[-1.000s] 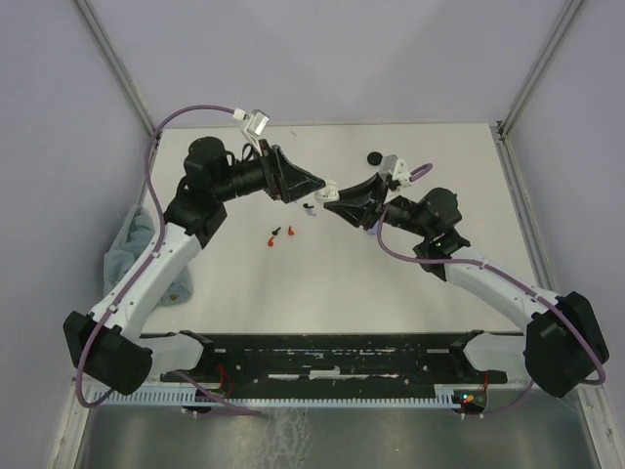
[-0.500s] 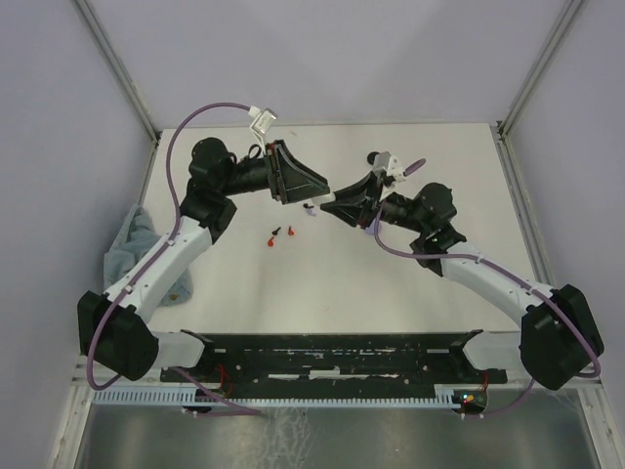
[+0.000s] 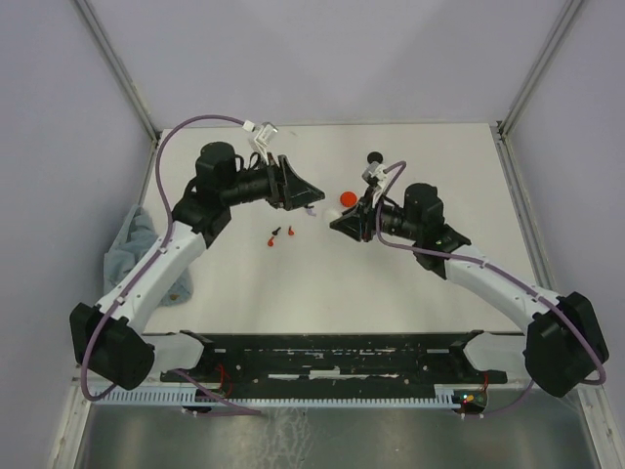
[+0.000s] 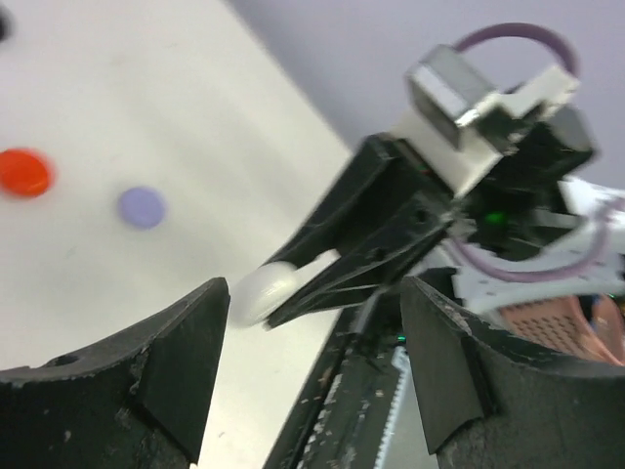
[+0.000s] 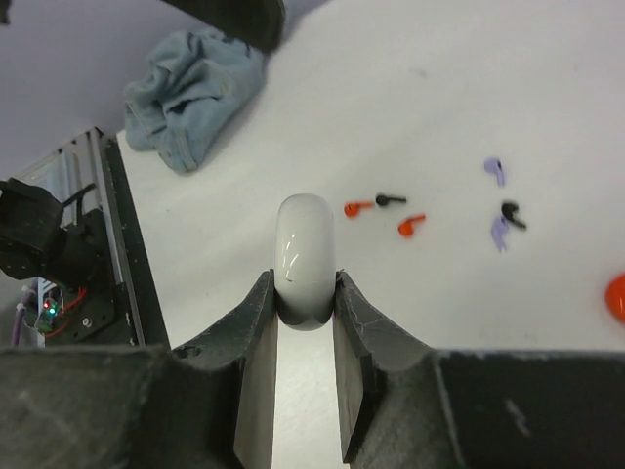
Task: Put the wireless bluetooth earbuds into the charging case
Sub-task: Close the charging case, then place the charging case at the center of the board.
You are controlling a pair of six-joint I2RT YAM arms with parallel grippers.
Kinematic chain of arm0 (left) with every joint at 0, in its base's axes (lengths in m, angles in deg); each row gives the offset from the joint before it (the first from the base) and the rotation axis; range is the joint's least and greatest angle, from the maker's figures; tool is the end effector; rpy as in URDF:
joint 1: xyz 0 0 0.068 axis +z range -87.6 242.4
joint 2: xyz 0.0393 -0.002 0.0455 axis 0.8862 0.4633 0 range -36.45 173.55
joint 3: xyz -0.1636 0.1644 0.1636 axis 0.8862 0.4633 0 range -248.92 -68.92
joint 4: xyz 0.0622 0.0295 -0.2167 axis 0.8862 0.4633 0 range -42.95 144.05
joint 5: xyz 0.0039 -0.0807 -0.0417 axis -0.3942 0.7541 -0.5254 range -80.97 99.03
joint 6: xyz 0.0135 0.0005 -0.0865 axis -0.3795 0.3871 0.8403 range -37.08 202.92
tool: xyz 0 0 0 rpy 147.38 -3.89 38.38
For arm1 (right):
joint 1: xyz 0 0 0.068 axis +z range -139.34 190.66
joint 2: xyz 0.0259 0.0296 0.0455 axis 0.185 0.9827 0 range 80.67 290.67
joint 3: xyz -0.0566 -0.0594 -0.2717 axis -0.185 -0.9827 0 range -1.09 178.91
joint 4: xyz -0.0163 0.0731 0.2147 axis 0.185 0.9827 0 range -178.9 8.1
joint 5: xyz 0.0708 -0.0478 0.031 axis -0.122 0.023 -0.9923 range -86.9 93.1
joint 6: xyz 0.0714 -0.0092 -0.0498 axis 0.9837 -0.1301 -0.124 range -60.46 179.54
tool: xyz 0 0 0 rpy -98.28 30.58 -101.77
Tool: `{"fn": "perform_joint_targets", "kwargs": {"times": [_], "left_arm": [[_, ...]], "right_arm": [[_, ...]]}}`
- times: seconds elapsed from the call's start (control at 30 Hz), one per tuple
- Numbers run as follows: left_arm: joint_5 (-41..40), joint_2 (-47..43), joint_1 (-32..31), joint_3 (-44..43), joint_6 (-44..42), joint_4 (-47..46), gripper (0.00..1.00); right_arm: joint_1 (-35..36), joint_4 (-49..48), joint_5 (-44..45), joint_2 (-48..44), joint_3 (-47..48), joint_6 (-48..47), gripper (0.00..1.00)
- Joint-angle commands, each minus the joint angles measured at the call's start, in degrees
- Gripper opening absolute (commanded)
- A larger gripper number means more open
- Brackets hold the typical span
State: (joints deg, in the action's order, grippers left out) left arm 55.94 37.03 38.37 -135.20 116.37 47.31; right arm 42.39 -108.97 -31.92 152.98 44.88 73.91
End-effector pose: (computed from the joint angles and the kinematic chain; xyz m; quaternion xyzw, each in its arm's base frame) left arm 0.2342 -0.1666 0.3944 0.2051 0.7087 -0.5533 0.3868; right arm 0.2201 0.1884 0.3222 -0.3057 0.6717 0.4553 0.4980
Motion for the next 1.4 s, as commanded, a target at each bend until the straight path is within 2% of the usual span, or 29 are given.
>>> {"fn": "perform_joint_targets", "kwargs": {"times": [0.0,0.1,0.2,0.33,0.6,0.73,0.9,1.1,1.37], "left_arm": [[-23.06,-4.96,0.83,1.07,-13.0,17.98,0.79],[-35.45,-8.39,1.09,5.31,-13.67,20.47,0.82],[-42.25,-11.96,1.17,9.4,-13.44,20.91,0.85],[-46.63,-14.48,1.43,12.91,-12.45,21.66,0.86],[-48.79,-16.84,1.68,16.55,-10.83,21.29,0.87],[-47.43,-16.53,1.73,17.07,-10.15,21.41,0.88],[-46.87,-16.43,1.75,17.69,-9.66,21.35,0.88],[-47.42,-16.82,2.01,17.11,-10.07,21.5,0.89],[-46.55,-16.37,2.23,17.59,-8.41,20.22,0.9]], "right_arm": [[-0.68,16.92,9.24,-3.54,-1.3,0.76,0.11],[-1.36,24.23,14.82,-3.57,-3.29,4.19,0.12],[-2.04,28.91,18.32,-2.43,-5.65,8.17,0.11],[-3.54,32.05,18.5,3.17,-6.54,13.1,0.11],[-6.75,32.03,17.74,15.94,-6.47,18.05,0.15],[-8.66,34.41,18.5,17.7,-6.19,18.3,0.34],[-9.24,41.2,25.39,13.53,-5.11,16.43,0.57],[-9.21,48.07,31.8,10.88,1.07,13.24,0.67],[-5.82,45.4,43.16,16.2,11.58,11.24,0.77]]}}
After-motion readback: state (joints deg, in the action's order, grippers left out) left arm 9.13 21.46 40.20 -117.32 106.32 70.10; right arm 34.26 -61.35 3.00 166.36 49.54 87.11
